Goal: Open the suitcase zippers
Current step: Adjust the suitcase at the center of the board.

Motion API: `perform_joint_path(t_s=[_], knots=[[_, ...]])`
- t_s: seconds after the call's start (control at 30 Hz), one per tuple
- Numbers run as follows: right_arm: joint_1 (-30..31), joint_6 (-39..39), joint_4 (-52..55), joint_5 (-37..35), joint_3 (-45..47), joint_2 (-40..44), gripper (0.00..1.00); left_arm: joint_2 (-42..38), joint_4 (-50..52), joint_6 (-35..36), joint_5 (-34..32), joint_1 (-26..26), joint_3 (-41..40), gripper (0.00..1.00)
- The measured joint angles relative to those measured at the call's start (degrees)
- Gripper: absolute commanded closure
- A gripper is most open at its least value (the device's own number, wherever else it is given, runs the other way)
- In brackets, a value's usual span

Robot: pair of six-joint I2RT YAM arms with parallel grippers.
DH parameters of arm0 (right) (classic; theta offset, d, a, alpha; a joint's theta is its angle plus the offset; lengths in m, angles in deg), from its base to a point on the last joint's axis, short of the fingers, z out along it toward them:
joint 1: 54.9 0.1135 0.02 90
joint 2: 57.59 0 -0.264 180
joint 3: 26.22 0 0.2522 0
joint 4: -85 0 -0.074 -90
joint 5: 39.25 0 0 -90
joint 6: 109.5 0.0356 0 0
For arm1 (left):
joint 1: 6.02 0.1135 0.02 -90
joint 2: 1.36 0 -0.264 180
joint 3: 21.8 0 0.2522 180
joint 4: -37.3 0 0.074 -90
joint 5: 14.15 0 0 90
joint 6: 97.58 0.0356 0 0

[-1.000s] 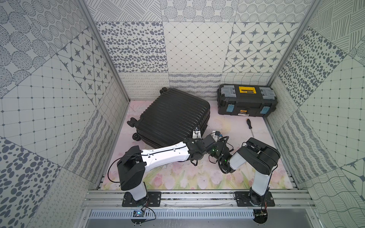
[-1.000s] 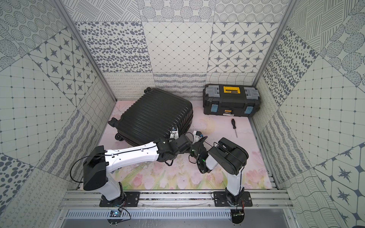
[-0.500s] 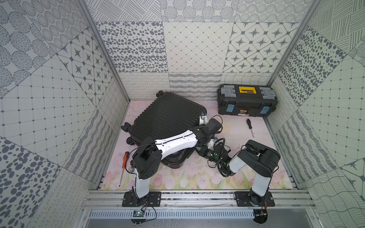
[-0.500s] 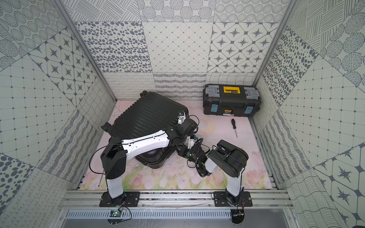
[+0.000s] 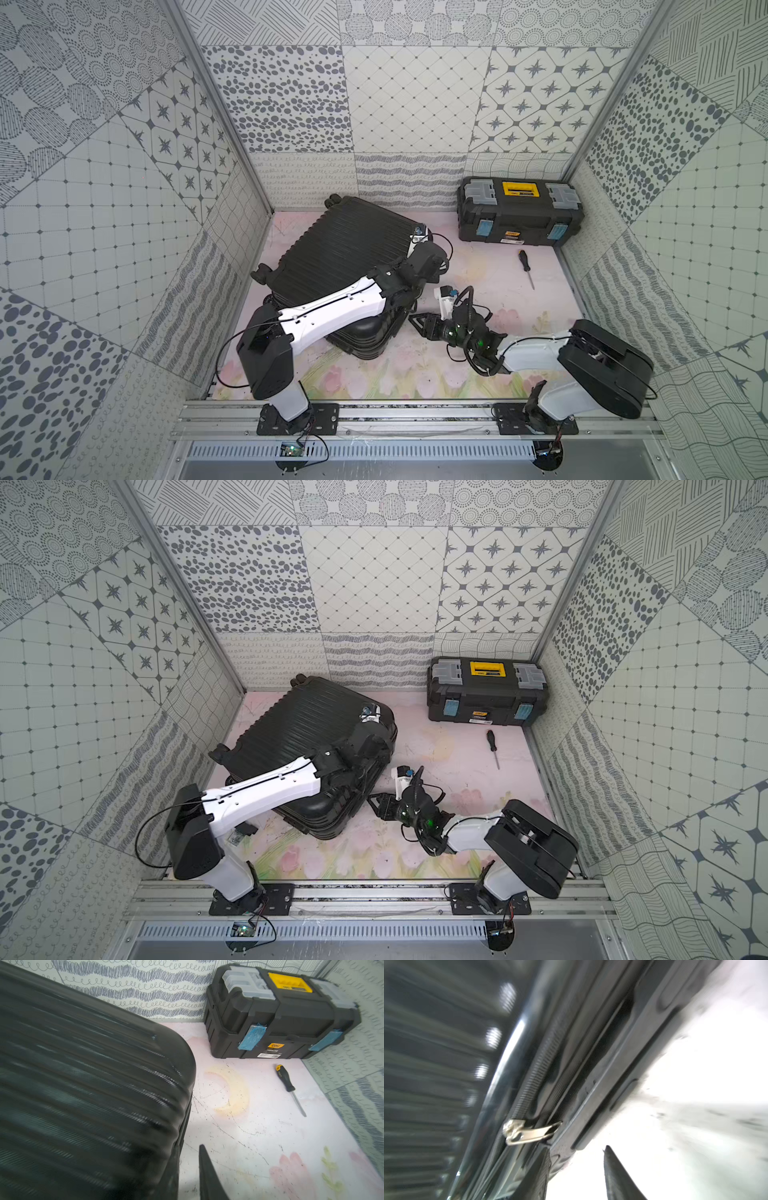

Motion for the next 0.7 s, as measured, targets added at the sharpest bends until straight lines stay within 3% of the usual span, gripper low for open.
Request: perform_joint_path(t_s=[0.17,0.37,0.5,0.7], knots=[[-0.1,-10.2,13.4,-2.5,-1.5,9.4,0.56,-10.1,4.8,1.6,0.5,0.2,-3.1,0.75],[0.9,-28.8,14.8,1.8,-0.9,14.0,0.55,-21.5,13.7,0.3,0.8,1.6,-8.2,0.72],[2.3,-40.7,14.5,3.6,-1.0,12.5,0.55,-29.6,18.7,-1.7,0.9,2.8,-13.1,0.68],[2.1,-49.0,8.7,4.8,-2.2,3.5,0.56,-35.6,24.2,-4.1,1.4,3.9,-16.3,0.63]])
